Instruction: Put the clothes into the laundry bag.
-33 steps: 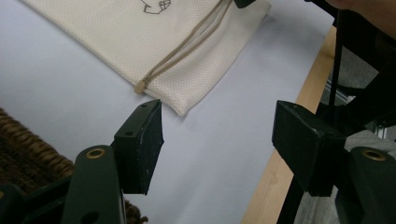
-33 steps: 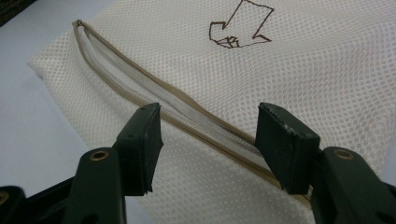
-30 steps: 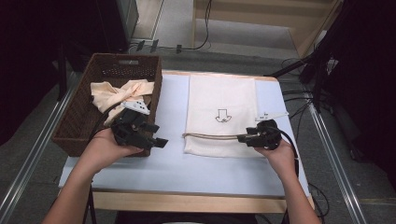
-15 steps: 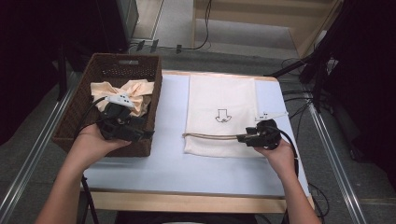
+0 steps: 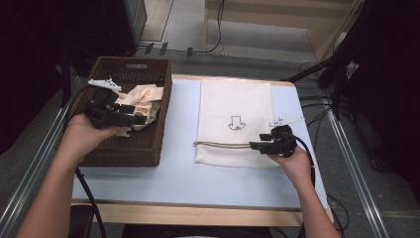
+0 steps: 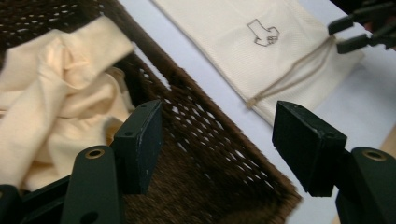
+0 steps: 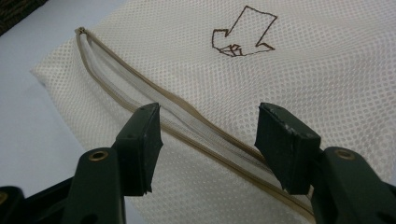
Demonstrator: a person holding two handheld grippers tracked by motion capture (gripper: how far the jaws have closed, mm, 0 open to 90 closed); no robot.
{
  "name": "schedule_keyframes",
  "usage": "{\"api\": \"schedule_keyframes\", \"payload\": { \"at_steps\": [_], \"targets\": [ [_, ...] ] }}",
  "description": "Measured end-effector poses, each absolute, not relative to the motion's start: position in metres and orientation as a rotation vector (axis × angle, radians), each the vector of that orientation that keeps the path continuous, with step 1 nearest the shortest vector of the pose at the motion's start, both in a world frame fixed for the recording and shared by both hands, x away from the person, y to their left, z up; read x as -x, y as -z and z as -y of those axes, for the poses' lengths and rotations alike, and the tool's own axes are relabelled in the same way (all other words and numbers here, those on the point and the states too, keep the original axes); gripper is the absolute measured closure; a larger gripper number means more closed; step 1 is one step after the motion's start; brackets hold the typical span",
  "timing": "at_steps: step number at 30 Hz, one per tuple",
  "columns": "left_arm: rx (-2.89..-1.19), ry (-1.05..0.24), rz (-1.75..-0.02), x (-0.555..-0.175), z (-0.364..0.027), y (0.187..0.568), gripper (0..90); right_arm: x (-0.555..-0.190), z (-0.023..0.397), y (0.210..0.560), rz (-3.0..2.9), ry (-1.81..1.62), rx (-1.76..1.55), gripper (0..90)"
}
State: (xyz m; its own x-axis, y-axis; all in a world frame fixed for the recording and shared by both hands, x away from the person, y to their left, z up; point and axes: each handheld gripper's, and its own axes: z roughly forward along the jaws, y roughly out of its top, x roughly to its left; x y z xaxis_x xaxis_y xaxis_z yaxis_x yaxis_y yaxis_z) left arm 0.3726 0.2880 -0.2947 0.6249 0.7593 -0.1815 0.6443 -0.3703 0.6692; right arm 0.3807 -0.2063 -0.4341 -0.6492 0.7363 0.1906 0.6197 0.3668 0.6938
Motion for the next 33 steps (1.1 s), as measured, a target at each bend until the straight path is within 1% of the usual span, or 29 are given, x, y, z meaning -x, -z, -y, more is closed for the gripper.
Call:
{"api": "schedule_keyframes", "payload": {
  "at_steps": [1,2,5,8,9,11,12,13,15,17,18,22,23,25,29,32,33],
  "targets": [
    [-2.119,-0.202,-1.095,-0.373,-0.288,0.295,33.0,-0.381,0.206,0.434,-2.468,-1.149,-1.235,41.6],
    [-2.119,-0.206,-1.116,-0.383,-0.291,0.298,32.2,-0.382,0.205,0.434,-2.475,-1.149,-1.223,41.5],
    [-2.127,-0.222,-1.135,-0.392,-0.295,0.303,28.9,-0.382,0.204,0.433,-2.477,-1.149,-1.23,41.5],
    [-2.123,-0.203,-1.19,-0.411,-0.304,0.315,18.4,-0.383,0.203,0.434,-2.481,-1.149,-1.221,41.5],
    [-2.108,-0.179,-1.205,-0.415,-0.307,0.317,14.1,-0.383,0.203,0.434,-2.481,-1.149,-1.222,41.5],
    [-2.092,-0.165,-1.213,-0.42,-0.309,0.32,12.1,-0.384,0.202,0.433,-2.48,-1.148,-1.226,41.5],
    [-2.088,-0.169,-1.225,-0.424,-0.311,0.322,8.0,-0.384,0.202,0.434,-2.482,-1.149,-1.222,41.6],
    [-2.093,-0.201,-1.241,-0.428,-0.313,0.324,8.0,-0.384,0.202,0.434,-2.482,-1.149,-1.222,41.6],
    [-2.081,-0.218,-1.254,-0.439,-0.314,0.33,2.8,-0.384,0.202,0.433,-2.487,-1.153,-1.22,42.4],
    [-2.079,-0.204,-1.258,-0.443,-0.314,0.332,2.0,-0.384,0.202,0.433,-2.485,-1.153,-1.225,42.8],
    [-2.083,-0.221,-1.273,-0.451,-0.312,0.337,0.3,-0.385,0.202,0.433,-2.487,-1.152,-1.222,42.8],
    [-2.086,-0.215,-1.275,-0.46,-0.31,0.343,0.0,-0.385,0.202,0.433,-2.489,-1.151,-1.222,42.9],
    [-2.095,-0.248,-1.281,-0.465,-0.308,0.347,0.0,-0.385,0.202,0.433,-2.487,-1.152,-1.224,42.8],
    [-2.099,-0.262,-1.281,-0.466,-0.308,0.35,0.1,-0.384,0.202,0.433,-2.486,-1.152,-1.23,42.9],
    [-2.101,-0.235,-1.343,-0.478,-0.307,0.364,0.5,-0.385,0.202,0.433,-2.493,-1.148,-1.223,43.0],
    [-2.134,-0.27,-1.437,-0.49,-0.304,0.381,0.5,-0.385,0.202,0.433,-2.493,-1.147,-1.218,43.0],
    [-2.134,-0.27,-1.437,-0.49,-0.304,0.381,0.5,-0.385,0.202,0.433,-2.493,-1.147,-1.218,43.0]
  ]
}}
